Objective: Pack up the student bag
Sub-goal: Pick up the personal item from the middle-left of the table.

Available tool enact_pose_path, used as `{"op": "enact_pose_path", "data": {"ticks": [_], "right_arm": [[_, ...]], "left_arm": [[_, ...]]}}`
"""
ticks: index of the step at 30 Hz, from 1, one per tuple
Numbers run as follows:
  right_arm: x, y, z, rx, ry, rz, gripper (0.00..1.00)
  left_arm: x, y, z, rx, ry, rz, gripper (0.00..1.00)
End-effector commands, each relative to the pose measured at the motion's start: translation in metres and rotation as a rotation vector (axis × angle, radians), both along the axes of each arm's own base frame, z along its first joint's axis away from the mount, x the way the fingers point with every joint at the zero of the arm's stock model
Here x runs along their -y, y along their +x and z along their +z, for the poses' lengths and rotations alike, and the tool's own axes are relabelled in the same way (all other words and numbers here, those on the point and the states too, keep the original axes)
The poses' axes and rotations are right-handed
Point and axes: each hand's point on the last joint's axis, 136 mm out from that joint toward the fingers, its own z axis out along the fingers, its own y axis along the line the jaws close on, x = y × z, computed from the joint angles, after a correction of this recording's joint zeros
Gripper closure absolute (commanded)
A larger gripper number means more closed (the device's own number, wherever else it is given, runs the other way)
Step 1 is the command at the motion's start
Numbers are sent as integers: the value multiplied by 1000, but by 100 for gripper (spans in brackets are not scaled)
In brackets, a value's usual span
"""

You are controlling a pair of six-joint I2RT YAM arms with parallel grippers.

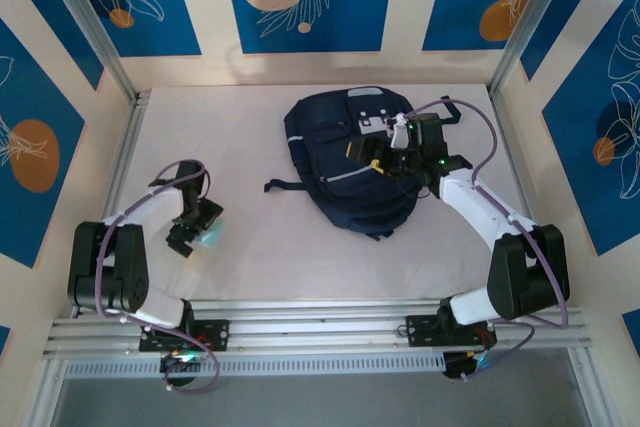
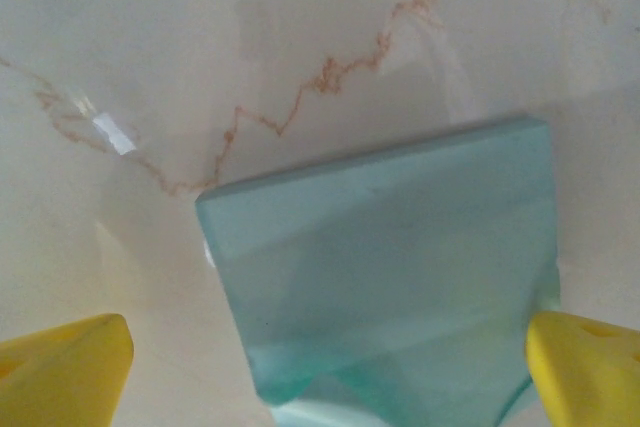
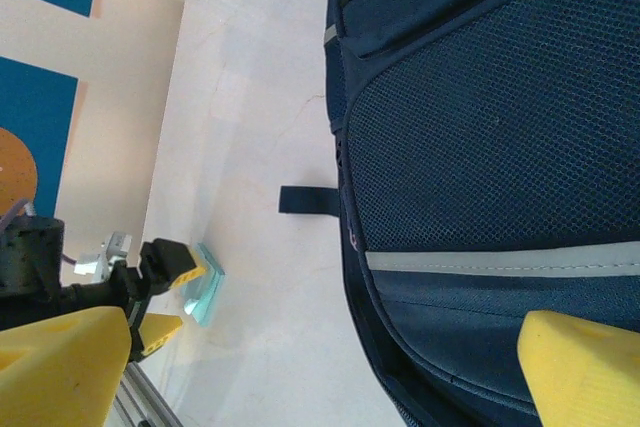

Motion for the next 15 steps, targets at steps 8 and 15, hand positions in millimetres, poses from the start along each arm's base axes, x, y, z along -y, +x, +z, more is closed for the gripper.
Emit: {"op": "enact_pose_path", "data": {"ticks": [8,15], "right_arm": [[4,-9,5,22,-3,10,1],[2,-6,-1,5,7,18,1]], "left_arm": [[1,25,15,58,-39,42,0],[2,26,15,61,-49,45,0]]}}
